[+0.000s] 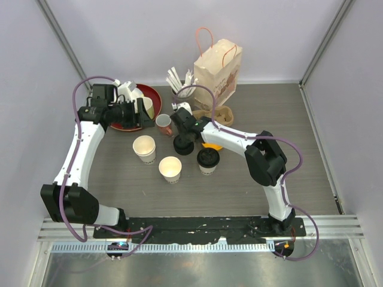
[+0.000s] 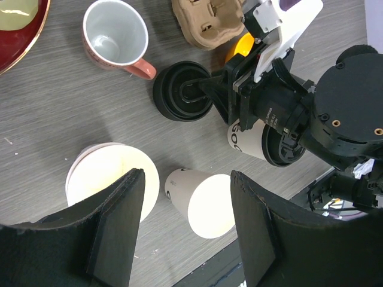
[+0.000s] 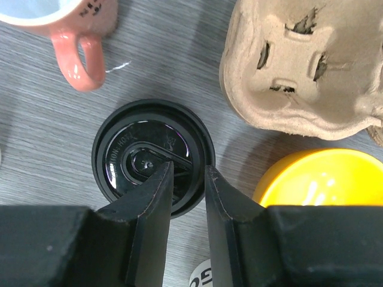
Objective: Pack the takeout coffee
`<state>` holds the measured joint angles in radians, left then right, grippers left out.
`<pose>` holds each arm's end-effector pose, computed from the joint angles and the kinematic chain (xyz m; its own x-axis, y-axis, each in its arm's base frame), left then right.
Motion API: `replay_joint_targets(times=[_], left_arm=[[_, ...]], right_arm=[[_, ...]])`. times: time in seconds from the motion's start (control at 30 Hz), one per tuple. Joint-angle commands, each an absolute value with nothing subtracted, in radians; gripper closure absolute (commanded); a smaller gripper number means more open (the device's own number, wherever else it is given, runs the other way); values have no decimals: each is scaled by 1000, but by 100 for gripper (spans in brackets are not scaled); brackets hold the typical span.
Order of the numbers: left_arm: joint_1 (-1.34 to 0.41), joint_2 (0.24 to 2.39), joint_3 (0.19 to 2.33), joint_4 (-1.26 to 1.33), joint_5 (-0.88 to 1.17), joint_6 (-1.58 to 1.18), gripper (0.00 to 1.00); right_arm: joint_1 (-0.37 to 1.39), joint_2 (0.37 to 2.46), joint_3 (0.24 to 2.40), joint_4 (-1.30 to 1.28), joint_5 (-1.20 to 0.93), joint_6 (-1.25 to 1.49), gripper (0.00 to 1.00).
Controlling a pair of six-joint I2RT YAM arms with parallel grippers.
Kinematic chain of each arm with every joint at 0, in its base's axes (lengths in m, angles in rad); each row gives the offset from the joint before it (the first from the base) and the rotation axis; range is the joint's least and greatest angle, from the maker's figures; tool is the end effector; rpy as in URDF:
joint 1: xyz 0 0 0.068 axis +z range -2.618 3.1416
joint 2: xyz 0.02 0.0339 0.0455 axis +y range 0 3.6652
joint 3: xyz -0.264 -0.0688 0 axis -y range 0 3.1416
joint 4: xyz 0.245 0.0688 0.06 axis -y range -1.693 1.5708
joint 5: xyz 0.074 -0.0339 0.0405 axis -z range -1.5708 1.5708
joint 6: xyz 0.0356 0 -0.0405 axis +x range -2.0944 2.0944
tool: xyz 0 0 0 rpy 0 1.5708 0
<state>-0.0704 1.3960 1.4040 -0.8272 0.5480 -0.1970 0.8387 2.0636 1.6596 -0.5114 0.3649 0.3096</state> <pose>0.2879 -0.0389 0.3592 -0.7959 -0.1114 -0.5951 0.2642 0.8205 -0.5069 0.3163 0.3330 0.2199 -0.6721 -0.3221 -0.6667 -0.3618 0.9285 -0.0838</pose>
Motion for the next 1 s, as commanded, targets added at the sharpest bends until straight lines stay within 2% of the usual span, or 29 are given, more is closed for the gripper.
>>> replay_joint_targets(times=[0.0, 0.1, 0.3, 0.4, 0.53, 0.6, 0.73, 0.77, 0.87, 0.97], left_arm=[[-63, 1390, 1407, -795, 580, -192, 37], [-60, 1388, 1407, -792, 583, -193, 37], [-58, 1388, 1407, -792, 589, -193, 37], [-54, 1390, 1410, -792, 607, -195, 37], [-52, 1390, 1413, -790, 614, -196, 37], [-51, 1390, 1413, -790, 617, -195, 37], [-49, 1388, 1413, -790, 620, -195, 37], [-49, 1388, 1413, -793, 621, -193, 37], [-48, 1385, 1411, -792, 621, -193, 37], [-46, 1384, 1413, -790, 623, -193, 37]], right_arm=[[845, 2026, 1654, -518, 385, 321, 67], [844, 2036, 1654, -520, 388, 313, 67], [845, 2043, 1655, -522, 383, 314, 81], [845, 2042, 1655, -520, 391, 310, 85], [845, 2051, 1655, -522, 403, 305, 85], [844, 2057, 1658, -523, 403, 301, 80], [841, 2077, 1672, -528, 390, 299, 78], [841, 2082, 1675, -531, 387, 299, 79], [841, 2074, 1678, -532, 380, 301, 99], [841, 2048, 1680, -531, 380, 299, 99]])
